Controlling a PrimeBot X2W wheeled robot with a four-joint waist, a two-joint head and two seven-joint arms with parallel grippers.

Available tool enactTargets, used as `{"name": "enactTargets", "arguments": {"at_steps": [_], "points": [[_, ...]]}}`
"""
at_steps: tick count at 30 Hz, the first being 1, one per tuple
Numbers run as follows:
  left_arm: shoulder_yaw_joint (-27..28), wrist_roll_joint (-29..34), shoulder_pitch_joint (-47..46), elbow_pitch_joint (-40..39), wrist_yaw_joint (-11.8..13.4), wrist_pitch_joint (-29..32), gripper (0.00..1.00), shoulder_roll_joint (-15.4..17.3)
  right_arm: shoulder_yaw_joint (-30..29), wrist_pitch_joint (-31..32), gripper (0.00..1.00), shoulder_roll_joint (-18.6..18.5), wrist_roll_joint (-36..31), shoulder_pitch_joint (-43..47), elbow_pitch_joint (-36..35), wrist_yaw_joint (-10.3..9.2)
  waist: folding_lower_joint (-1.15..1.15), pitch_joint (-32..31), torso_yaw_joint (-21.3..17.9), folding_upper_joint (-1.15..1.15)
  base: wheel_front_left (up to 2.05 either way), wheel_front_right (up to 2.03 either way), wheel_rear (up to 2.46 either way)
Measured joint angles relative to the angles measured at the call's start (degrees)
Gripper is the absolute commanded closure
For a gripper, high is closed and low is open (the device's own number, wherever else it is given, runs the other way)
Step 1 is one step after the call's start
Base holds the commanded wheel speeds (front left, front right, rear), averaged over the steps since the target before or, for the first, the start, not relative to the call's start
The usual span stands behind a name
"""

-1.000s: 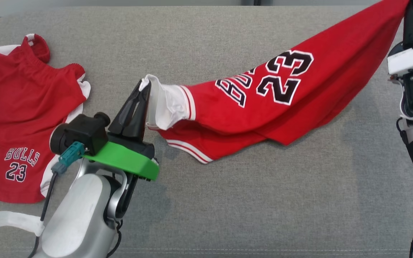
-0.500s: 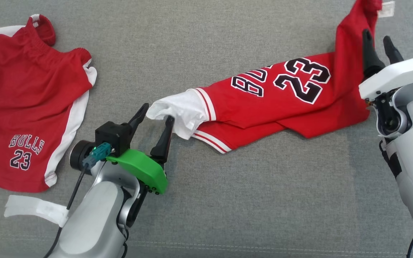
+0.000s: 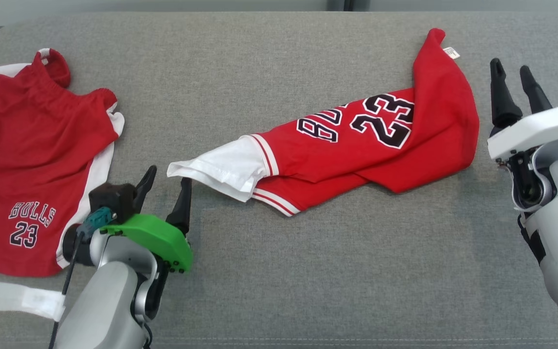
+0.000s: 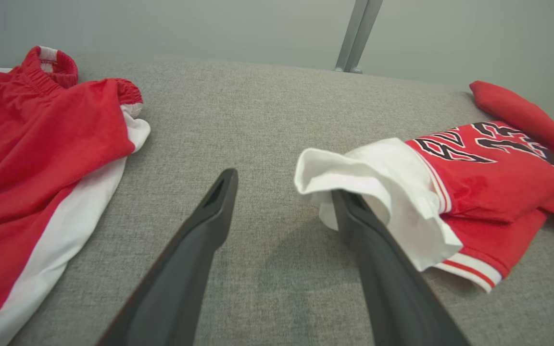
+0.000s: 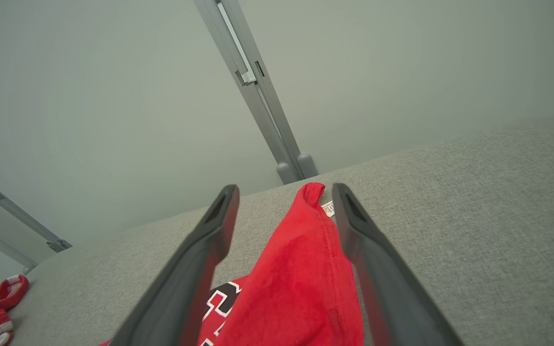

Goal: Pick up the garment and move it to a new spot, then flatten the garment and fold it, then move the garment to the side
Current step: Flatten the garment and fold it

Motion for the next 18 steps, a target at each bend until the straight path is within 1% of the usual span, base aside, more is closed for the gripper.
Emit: {"name": "enactTargets", "arguments": {"at_steps": [4, 7, 13, 15, 16, 18], "points": [[0.8, -0.8, 3.1, 1.1, 0.1, -0.4, 0.00, 1.5, 0.4, -0.4, 0.00, 0.0, -0.4, 3.8, -1.0, 0.19, 0.00, -1.5, -1.1, 0.00, 0.00, 0.00, 0.00], [1.6, -1.2, 4.0, 1.0, 0.1, -1.0, 0.00, 1.8, 0.0, -0.6, 0.00, -0.2, -0.5, 6.8, -2.2, 0.19, 0.00, -2.7, -2.1, 0.00, 0.00, 0.00, 0.00], [2.6, -1.8, 4.9, -1.2, 0.5, -2.7, 0.00, 1.6, -1.0, -0.6, 0.00, -0.8, -1.1, 14.0, -5.3, 0.19, 0.00, -4.8, -3.8, 0.00, 0.00, 0.00, 0.00], [3.7, -2.7, 5.4, -2.0, 0.5, -3.4, 0.00, 1.2, -2.5, -0.6, 0.00, 0.0, -1.1, 16.2, -7.3, 0.19, 0.00, -5.4, -4.3, 0.00, 0.00, 0.00, 0.00], [4.5, -3.9, 6.3, -2.5, 0.6, -3.8, 0.00, 0.6, -3.4, -0.6, 0.00, 0.9, -1.1, 18.0, -9.4, 0.20, 0.00, -5.9, -4.6, 0.00, 0.00, 0.00, 0.00], [5.5, -5.3, 7.3, -3.3, 0.6, -4.0, 0.00, -0.3, -3.9, -0.6, 0.00, 1.7, -1.6, 19.9, -11.3, 0.20, 0.00, -6.5, -4.8, 0.00, 0.00, 0.00, 0.00]]}}
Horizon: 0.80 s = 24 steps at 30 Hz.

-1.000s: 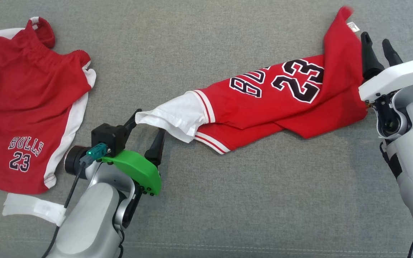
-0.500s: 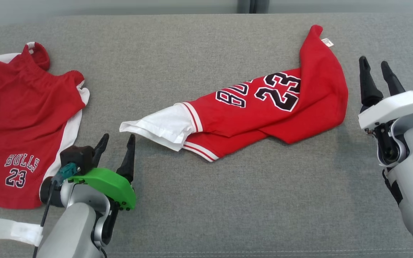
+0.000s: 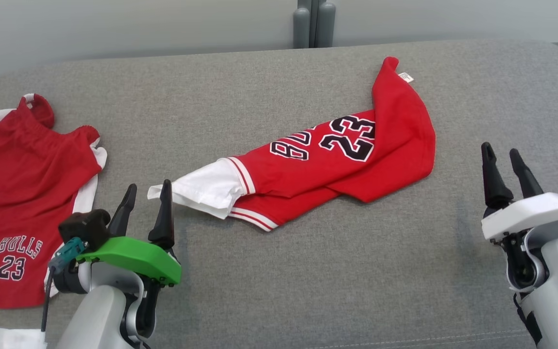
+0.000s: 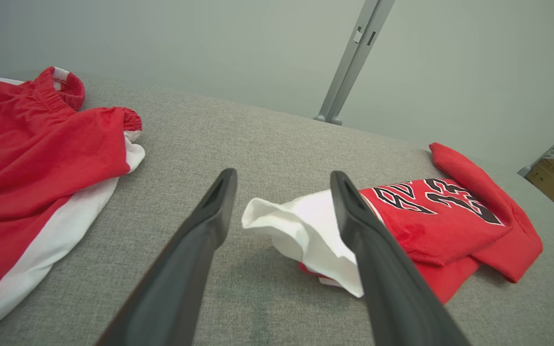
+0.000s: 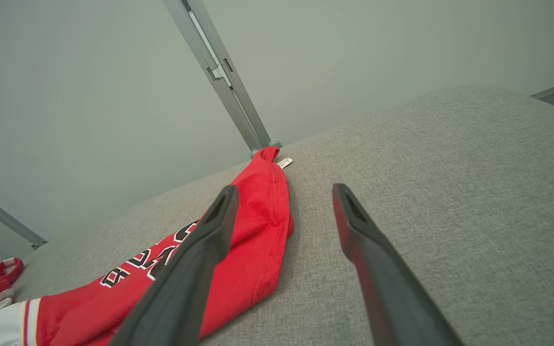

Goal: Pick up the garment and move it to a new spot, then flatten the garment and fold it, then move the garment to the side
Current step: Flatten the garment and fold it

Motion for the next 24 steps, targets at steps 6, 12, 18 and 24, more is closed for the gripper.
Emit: {"name": "enactTargets", "arguments": {"at_steps": [6, 12, 18, 24], "points": [[1.2, -1.8, 2.0, -1.4, 0.2, -0.5, 0.00, -0.2, 0.1, 0.0, 0.00, 2.5, -1.4, 5.5, -2.8, 0.00, 0.00, -1.5, -0.6, 0.00, 0.00, 0.00, 0.00], [0.9, -3.0, 2.6, -2.1, 0.2, -0.1, 0.00, -0.3, 0.9, 0.0, 0.00, 2.9, -2.2, 7.3, -4.4, 0.01, 0.00, -1.7, -0.7, 0.00, 0.00, 0.00, 0.00], [0.2, -3.0, 2.6, -2.6, 0.1, 0.8, 0.00, -0.3, 1.1, 0.0, 0.00, 3.1, -2.9, 7.7, -6.1, 0.02, 0.00, -1.2, -0.3, 0.00, 0.00, 0.00, 0.00], [0.2, -3.1, 2.6, -3.3, 0.2, 1.7, 0.00, -0.2, 1.1, 0.0, 0.00, 3.1, -4.2, 8.5, -7.3, 0.02, 0.00, -1.0, -0.1, 0.00, 0.00, 0.00, 0.00]]}}
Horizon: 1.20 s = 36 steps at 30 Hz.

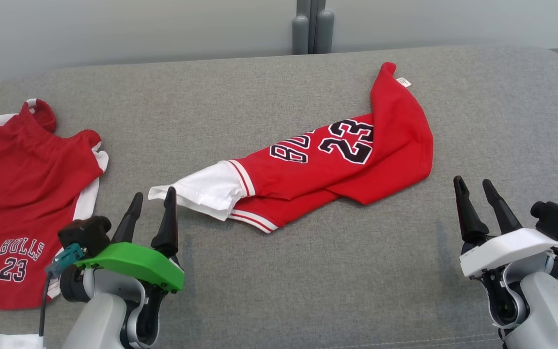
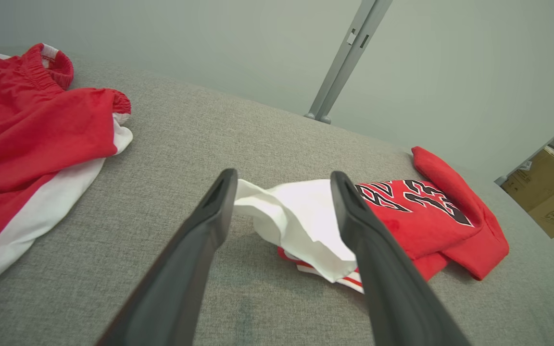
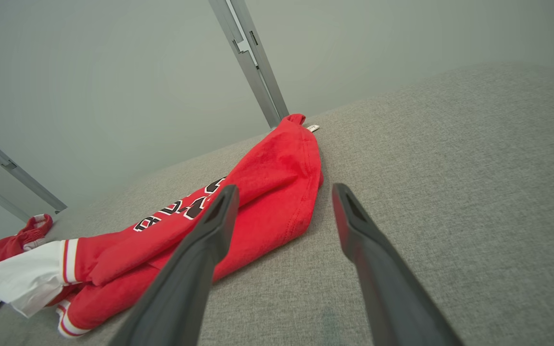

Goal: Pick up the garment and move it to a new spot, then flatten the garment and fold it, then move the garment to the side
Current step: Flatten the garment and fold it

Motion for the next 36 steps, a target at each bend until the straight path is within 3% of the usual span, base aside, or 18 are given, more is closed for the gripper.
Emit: {"name": "enactTargets", "arguments": {"at_steps": [5, 19, 36], "points": [[0.7, -2.7, 0.0, -0.3, -0.2, 2.0, 0.00, -0.2, 0.2, 0.0, 0.00, 0.1, -0.2, 0.4, -0.4, 0.00, 0.00, 0.5, 0.1, 0.00, 0.00, 0.00, 0.00], [0.3, -2.7, -0.8, -2.8, -0.2, 3.9, 0.00, 0.1, 2.0, 2.4, 0.00, 1.1, 2.0, -2.6, 5.4, 0.48, 0.00, 4.5, -0.5, 0.00, 0.00, 0.00, 0.00], [-0.5, -2.2, -2.1, -3.8, -0.2, 3.9, 0.00, -0.4, -0.7, 10.2, 0.00, 4.8, 13.2, -11.0, 12.9, 0.49, 0.00, 7.8, 4.4, 0.00, 0.00, 0.00, 0.00]]}}
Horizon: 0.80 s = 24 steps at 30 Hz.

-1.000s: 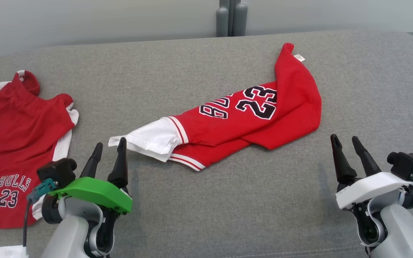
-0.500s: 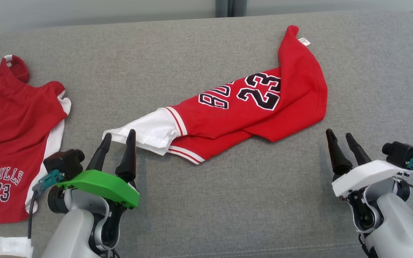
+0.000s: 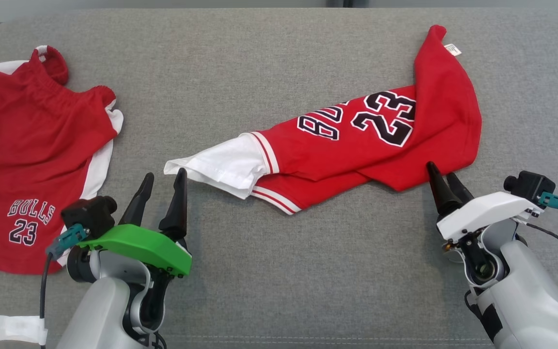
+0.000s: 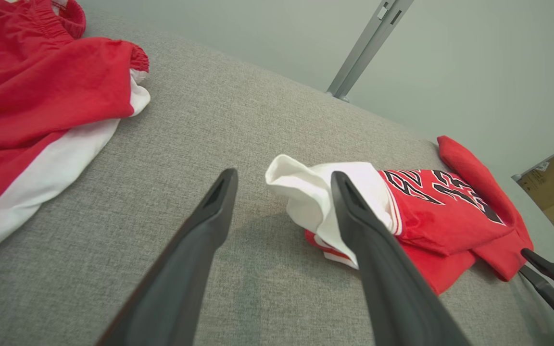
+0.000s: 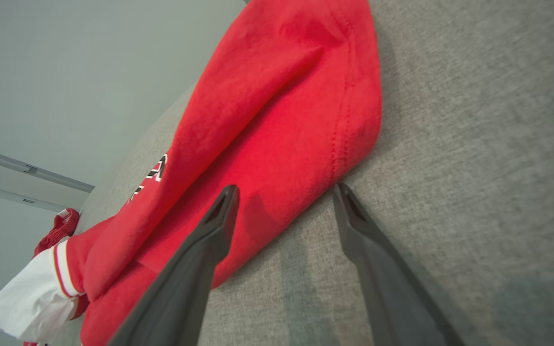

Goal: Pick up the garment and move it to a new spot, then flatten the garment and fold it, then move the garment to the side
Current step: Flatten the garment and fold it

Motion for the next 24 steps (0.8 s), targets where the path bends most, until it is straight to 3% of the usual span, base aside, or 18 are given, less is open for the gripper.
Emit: {"name": "enactTargets", "arguments": {"at_steps": [4, 5, 6, 7, 19, 24], "points": [[0.1, 0.0, 0.0, 0.1, 0.0, -0.1, 0.00, -0.2, 0.2, 1.7, 0.00, 0.0, 0.7, -1.8, 1.6, 0.00, 0.00, 0.3, 1.0, 0.00, 0.00, 0.00, 0.00], [0.2, 0.0, 0.0, 0.1, 0.0, -0.1, 0.00, -0.2, 0.3, 2.1, 0.63, 0.0, 0.9, -2.3, 2.0, 0.00, 0.00, 0.3, 1.1, 0.00, 0.00, 0.00, 0.00], [0.3, 0.0, 0.0, 0.1, 0.0, -0.1, 0.00, -0.2, 0.5, 2.2, 0.86, 0.0, 0.9, -2.7, 2.1, 0.00, 0.00, 0.4, 1.2, 0.00, 0.00, 0.00, 0.00], [0.3, 0.0, 0.0, 0.1, 0.0, -0.1, 0.00, -0.2, 0.7, 2.2, 1.00, 0.0, 0.9, -3.0, 2.2, 0.00, 0.00, 0.4, 1.3, 0.00, 0.00, 0.00, 0.00], [1.3, 0.0, 0.4, 1.4, 0.0, -1.2, 0.00, -0.2, 2.6, 0.5, 1.00, -0.1, 2.3, -2.2, -1.2, 0.00, 0.00, -0.7, -0.2, 0.00, 0.00, 0.00, 0.00], [1.6, -0.1, 1.0, 1.5, 0.0, -1.2, 0.00, 0.4, 2.5, 0.0, 1.00, -1.9, 3.1, 0.4, -2.0, 0.00, 0.00, -1.4, -2.0, 0.00, 0.00, 0.00, 0.00]]}}
